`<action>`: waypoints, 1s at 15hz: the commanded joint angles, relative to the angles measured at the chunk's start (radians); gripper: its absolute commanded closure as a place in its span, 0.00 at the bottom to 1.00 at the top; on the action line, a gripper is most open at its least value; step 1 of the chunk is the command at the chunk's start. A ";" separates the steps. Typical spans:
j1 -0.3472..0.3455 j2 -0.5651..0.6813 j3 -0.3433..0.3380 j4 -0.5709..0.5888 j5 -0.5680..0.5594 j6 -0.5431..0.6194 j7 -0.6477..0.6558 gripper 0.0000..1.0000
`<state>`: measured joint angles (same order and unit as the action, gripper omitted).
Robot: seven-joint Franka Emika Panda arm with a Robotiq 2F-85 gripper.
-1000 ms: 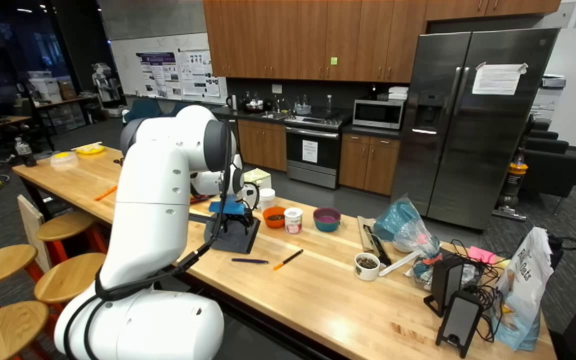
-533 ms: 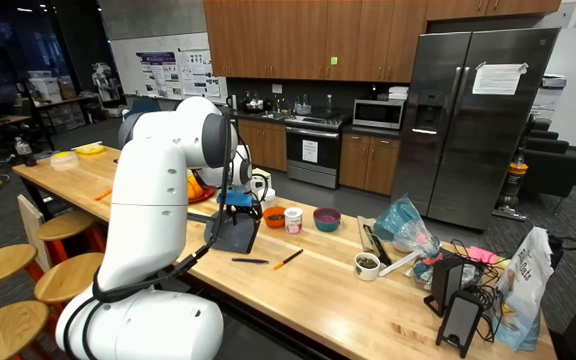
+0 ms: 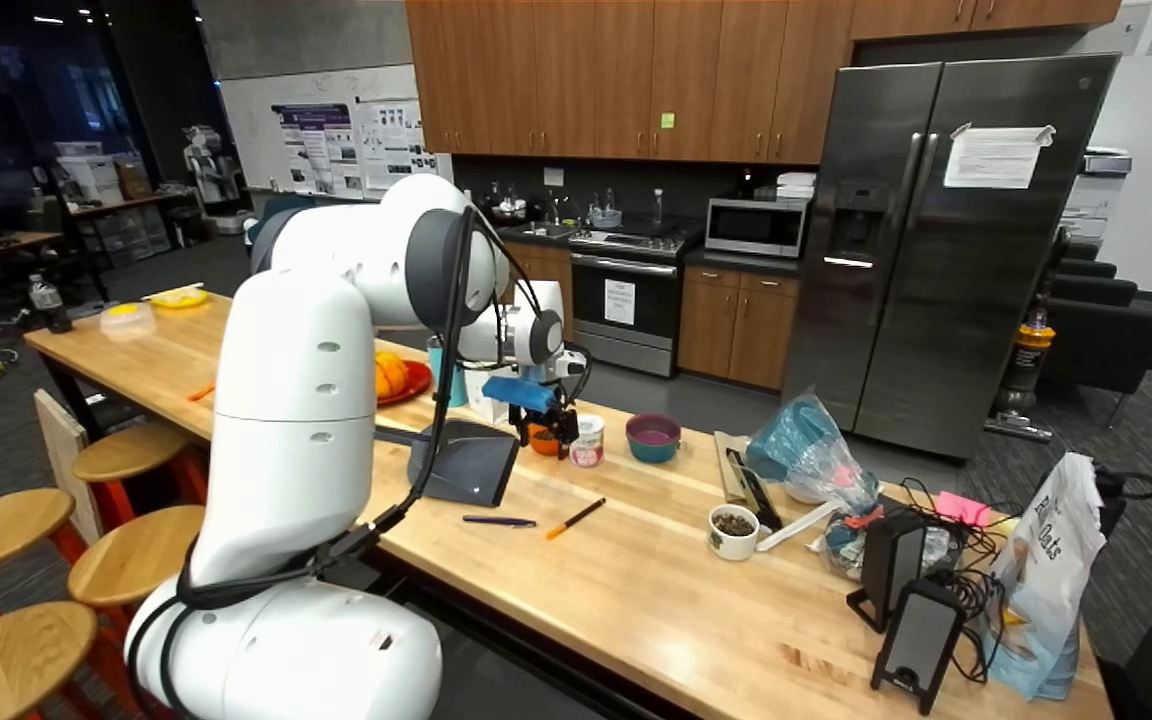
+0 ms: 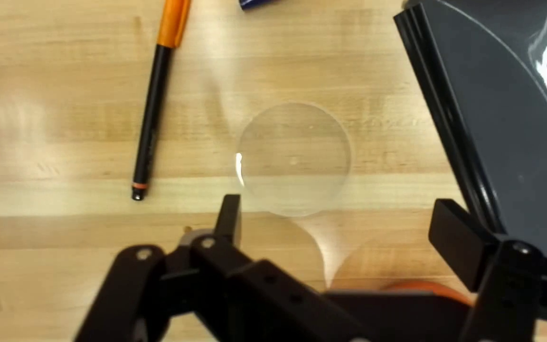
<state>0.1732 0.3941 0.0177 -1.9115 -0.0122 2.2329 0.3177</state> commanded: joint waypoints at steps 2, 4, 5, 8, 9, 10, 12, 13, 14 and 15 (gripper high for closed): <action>-0.061 -0.097 -0.023 -0.127 0.072 0.050 0.055 0.00; -0.079 -0.121 -0.037 -0.169 0.090 0.079 0.076 0.00; -0.086 -0.130 -0.044 -0.188 0.099 0.092 0.093 0.00; -0.099 -0.155 -0.063 -0.243 0.096 0.119 0.133 0.00; -0.103 -0.159 -0.067 -0.258 0.093 0.123 0.141 0.00; -0.108 -0.159 -0.069 -0.270 0.099 0.129 0.141 0.00; -0.112 -0.164 -0.075 -0.292 0.094 0.136 0.151 0.00; -0.115 -0.162 -0.077 -0.300 0.095 0.142 0.155 0.00; -0.116 -0.163 -0.079 -0.307 0.094 0.144 0.159 0.00; -0.118 -0.163 -0.081 -0.312 0.093 0.145 0.160 0.00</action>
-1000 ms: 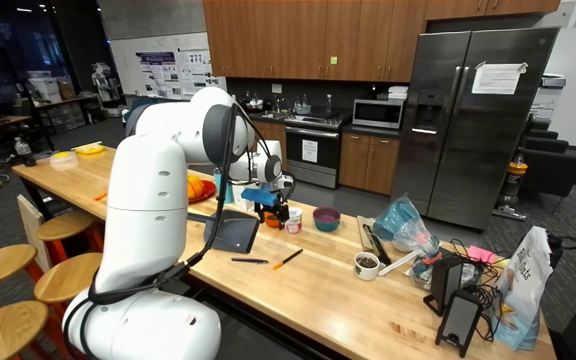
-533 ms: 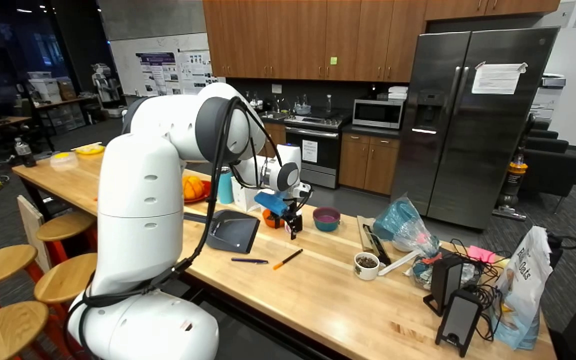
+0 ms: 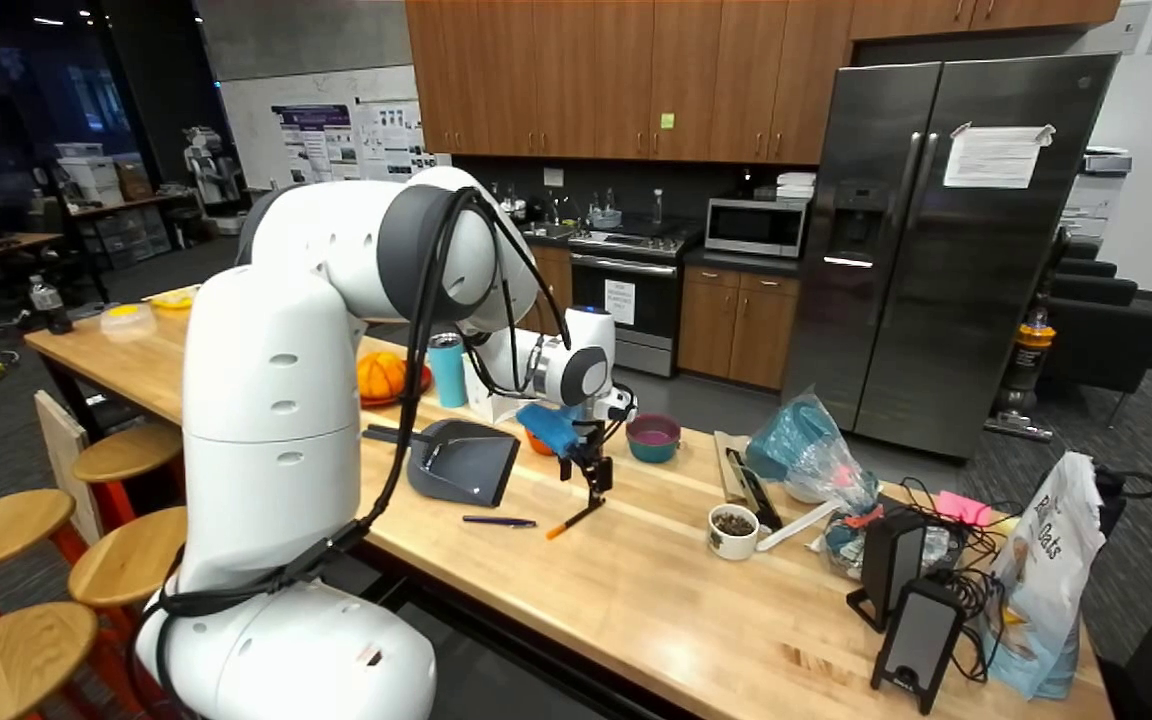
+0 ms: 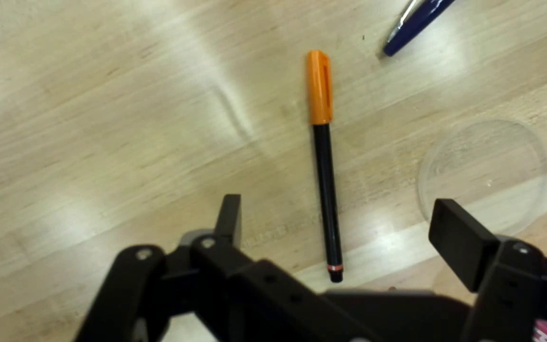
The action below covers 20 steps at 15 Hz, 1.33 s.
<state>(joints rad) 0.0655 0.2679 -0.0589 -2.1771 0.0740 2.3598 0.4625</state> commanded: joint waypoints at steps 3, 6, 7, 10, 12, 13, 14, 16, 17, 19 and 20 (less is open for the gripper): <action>-0.017 -0.034 -0.011 -0.065 0.006 0.039 0.010 0.00; -0.024 -0.030 -0.012 -0.082 0.011 0.069 -0.007 0.00; -0.029 -0.025 -0.009 -0.085 0.019 0.076 -0.022 0.00; -0.029 -0.028 -0.010 -0.107 0.012 0.106 -0.022 0.00; -0.032 -0.032 -0.008 -0.120 0.019 0.122 -0.032 0.00; -0.032 -0.035 -0.008 -0.126 0.018 0.126 -0.033 0.00; -0.029 -0.036 -0.010 -0.133 0.010 0.139 -0.032 0.00; -0.030 -0.039 -0.010 -0.144 0.011 0.157 -0.037 0.00; -0.028 -0.040 -0.011 -0.151 0.006 0.169 -0.037 0.00; -0.024 -0.033 -0.016 -0.163 -0.012 0.202 -0.042 0.00; -0.023 -0.028 -0.016 -0.169 -0.019 0.220 -0.050 0.00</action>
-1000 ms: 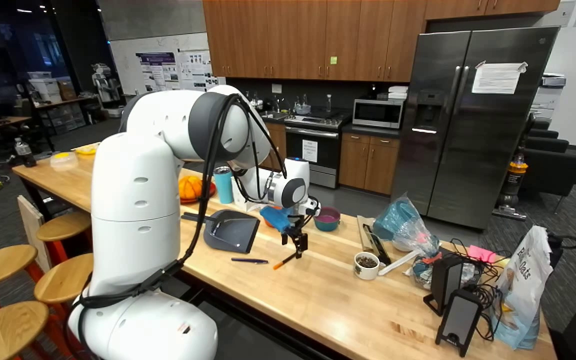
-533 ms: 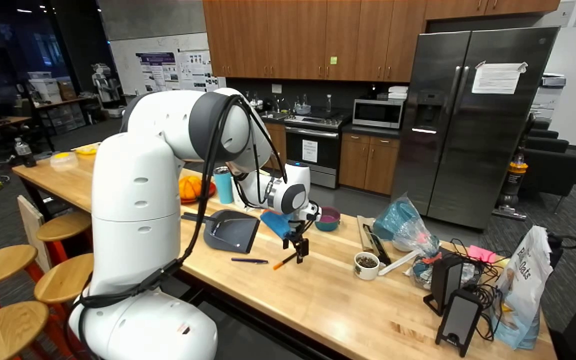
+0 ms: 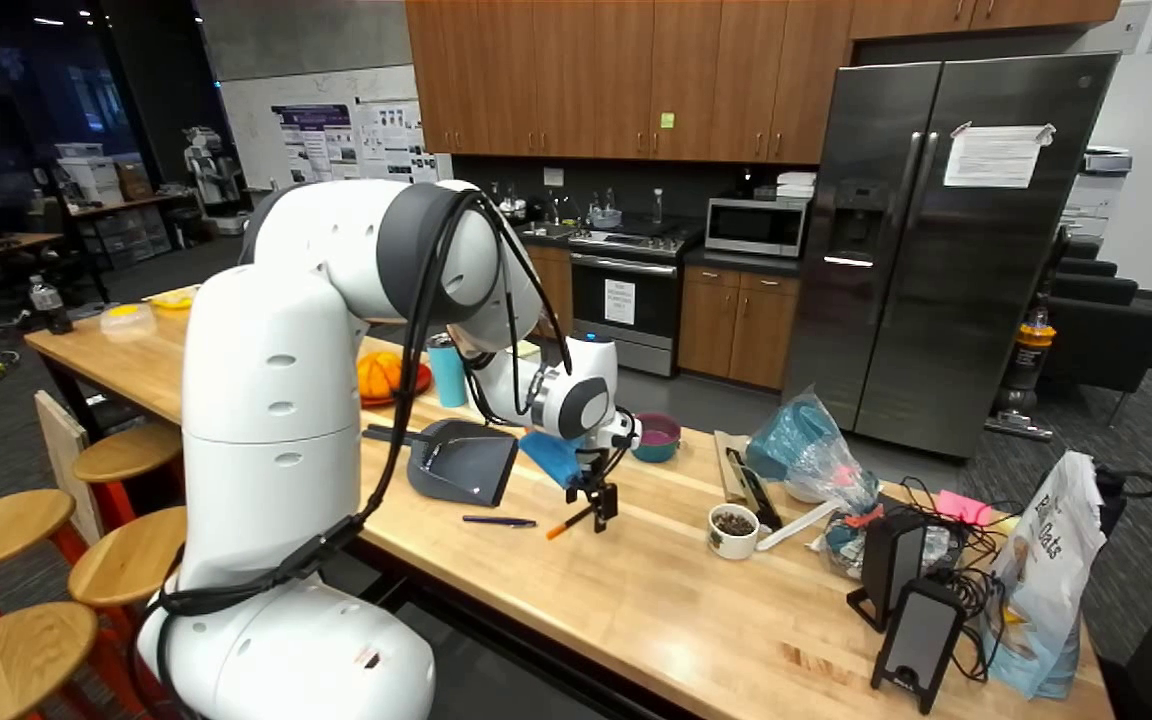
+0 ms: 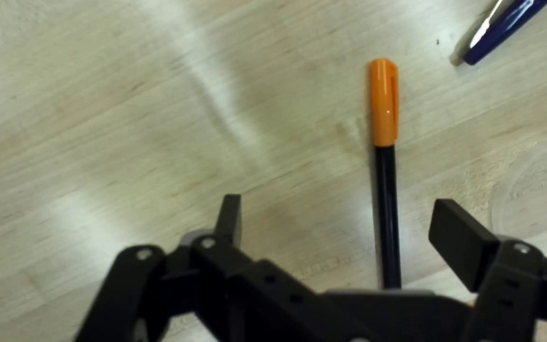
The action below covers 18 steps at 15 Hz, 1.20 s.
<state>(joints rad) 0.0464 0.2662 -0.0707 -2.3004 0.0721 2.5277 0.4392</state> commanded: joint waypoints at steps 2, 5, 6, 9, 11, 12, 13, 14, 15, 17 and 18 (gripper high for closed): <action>-0.003 -0.017 -0.006 -0.062 -0.031 0.099 -0.039 0.00; -0.003 -0.015 -0.006 -0.086 -0.032 0.145 -0.050 0.00; -0.005 -0.016 -0.004 -0.091 -0.027 0.150 -0.059 0.15; -0.004 -0.018 -0.001 -0.104 -0.024 0.166 -0.073 0.39; -0.004 -0.019 -0.002 -0.105 -0.025 0.171 -0.080 0.55; -0.003 -0.021 -0.003 -0.105 -0.027 0.173 -0.080 0.62; -0.003 -0.020 -0.003 -0.104 -0.027 0.173 -0.080 0.69; -0.002 -0.020 -0.003 -0.103 -0.028 0.172 -0.080 0.79; -0.001 -0.020 -0.003 -0.103 -0.028 0.171 -0.080 0.85; 0.001 -0.019 -0.004 -0.100 -0.030 0.169 -0.078 0.99; 0.000 -0.019 -0.004 -0.100 -0.030 0.168 -0.080 1.00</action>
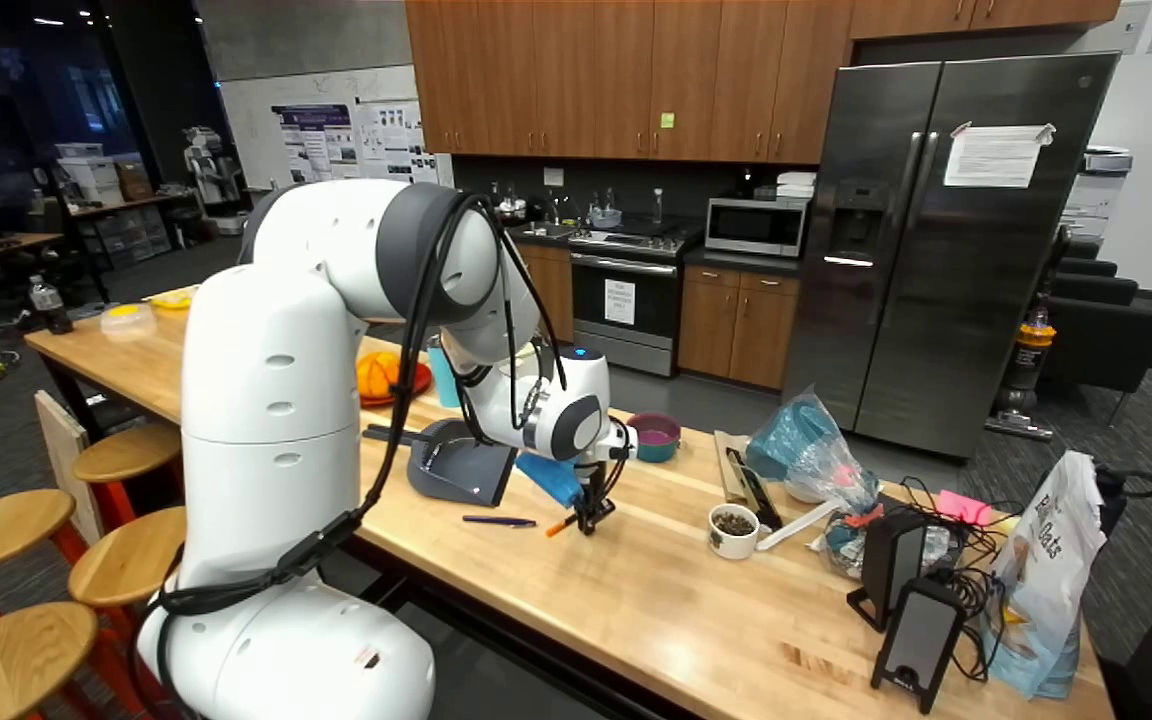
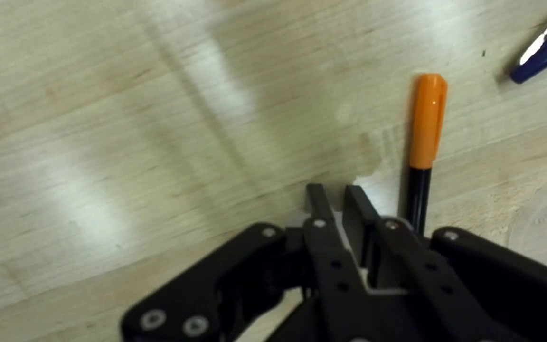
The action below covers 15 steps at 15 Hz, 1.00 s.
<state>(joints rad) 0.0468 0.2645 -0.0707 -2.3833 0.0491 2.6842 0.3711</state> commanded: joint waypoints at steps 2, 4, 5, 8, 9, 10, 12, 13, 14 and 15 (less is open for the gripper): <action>0.002 -0.019 -0.004 -0.017 -0.010 0.010 -0.012 1.00; 0.004 -0.027 -0.003 -0.019 -0.012 0.007 -0.014 0.73; 0.009 -0.032 -0.006 -0.019 -0.023 0.003 -0.011 0.68; 0.017 -0.049 -0.006 -0.018 -0.040 -0.005 -0.008 0.50; 0.020 -0.053 -0.005 -0.017 -0.048 -0.005 -0.007 0.43; 0.024 -0.059 -0.005 -0.018 -0.057 -0.005 -0.003 0.37; 0.027 -0.066 -0.004 -0.014 -0.069 -0.005 -0.002 0.23; 0.028 -0.068 -0.002 -0.011 -0.072 -0.005 -0.002 0.17; 0.028 -0.070 0.001 -0.010 -0.070 -0.004 -0.005 0.09; 0.030 -0.069 0.001 -0.010 -0.077 -0.002 -0.006 0.03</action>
<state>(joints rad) 0.0739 0.2237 -0.0688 -2.3812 -0.0035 2.6843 0.3645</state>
